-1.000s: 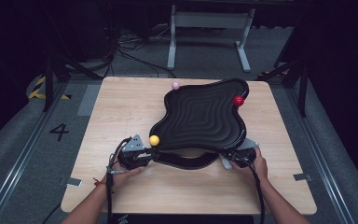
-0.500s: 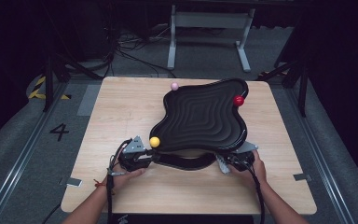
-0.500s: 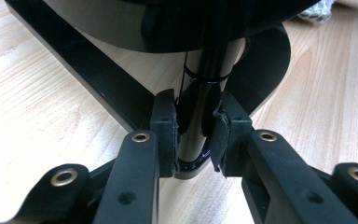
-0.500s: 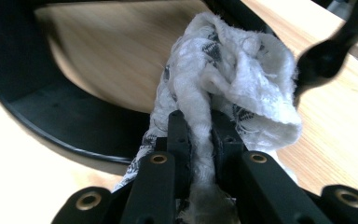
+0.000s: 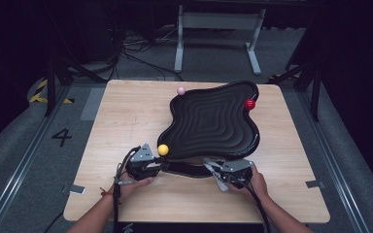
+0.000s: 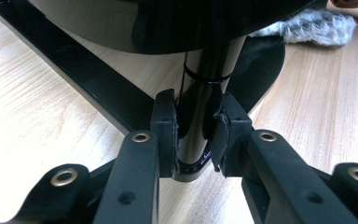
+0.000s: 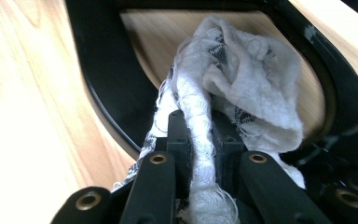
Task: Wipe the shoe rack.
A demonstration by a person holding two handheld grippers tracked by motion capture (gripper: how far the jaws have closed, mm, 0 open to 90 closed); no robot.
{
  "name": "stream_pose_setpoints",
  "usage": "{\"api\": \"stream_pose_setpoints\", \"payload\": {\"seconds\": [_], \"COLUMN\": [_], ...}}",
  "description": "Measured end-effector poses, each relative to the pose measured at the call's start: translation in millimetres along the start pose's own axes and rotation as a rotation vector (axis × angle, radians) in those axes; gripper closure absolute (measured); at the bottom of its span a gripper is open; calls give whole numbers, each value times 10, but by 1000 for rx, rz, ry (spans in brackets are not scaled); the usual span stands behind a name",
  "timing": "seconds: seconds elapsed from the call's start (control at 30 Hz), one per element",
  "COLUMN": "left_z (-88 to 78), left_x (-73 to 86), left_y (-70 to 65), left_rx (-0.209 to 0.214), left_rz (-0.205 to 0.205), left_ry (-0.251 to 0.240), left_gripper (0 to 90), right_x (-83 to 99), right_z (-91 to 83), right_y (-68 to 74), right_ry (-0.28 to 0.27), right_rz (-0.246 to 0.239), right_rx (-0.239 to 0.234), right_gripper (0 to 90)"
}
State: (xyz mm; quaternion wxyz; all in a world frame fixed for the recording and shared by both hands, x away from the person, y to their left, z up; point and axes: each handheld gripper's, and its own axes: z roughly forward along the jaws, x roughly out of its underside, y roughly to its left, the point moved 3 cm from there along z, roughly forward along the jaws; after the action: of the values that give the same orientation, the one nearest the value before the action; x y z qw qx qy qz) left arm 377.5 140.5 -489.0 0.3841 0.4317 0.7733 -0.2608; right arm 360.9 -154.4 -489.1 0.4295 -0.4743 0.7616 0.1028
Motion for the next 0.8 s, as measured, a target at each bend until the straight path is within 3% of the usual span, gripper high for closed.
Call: {"api": "stream_pose_setpoints", "payload": {"seconds": [0.17, 0.27, 0.5, 0.8], "left_z": [34, 65, 105, 143], "left_x": [-12, -25, -37, -52], "left_y": [-30, -61, -103, -153], "left_rx": [9, 22, 35, 51], "left_rz": [2, 4, 5, 8], "left_ry": [-2, -1, -3, 1], "left_gripper": [733, 733, 731, 730], "right_x": [-44, -56, -91, -141], "right_z": [42, 46, 68, 105], "right_y": [57, 90, 157, 235], "right_ry": [-4, -17, -28, -37], "right_rz": [-16, 9, 1, -29], "right_rx": [0, -22, -34, -33], "right_gripper": [808, 808, 808, 807]}}
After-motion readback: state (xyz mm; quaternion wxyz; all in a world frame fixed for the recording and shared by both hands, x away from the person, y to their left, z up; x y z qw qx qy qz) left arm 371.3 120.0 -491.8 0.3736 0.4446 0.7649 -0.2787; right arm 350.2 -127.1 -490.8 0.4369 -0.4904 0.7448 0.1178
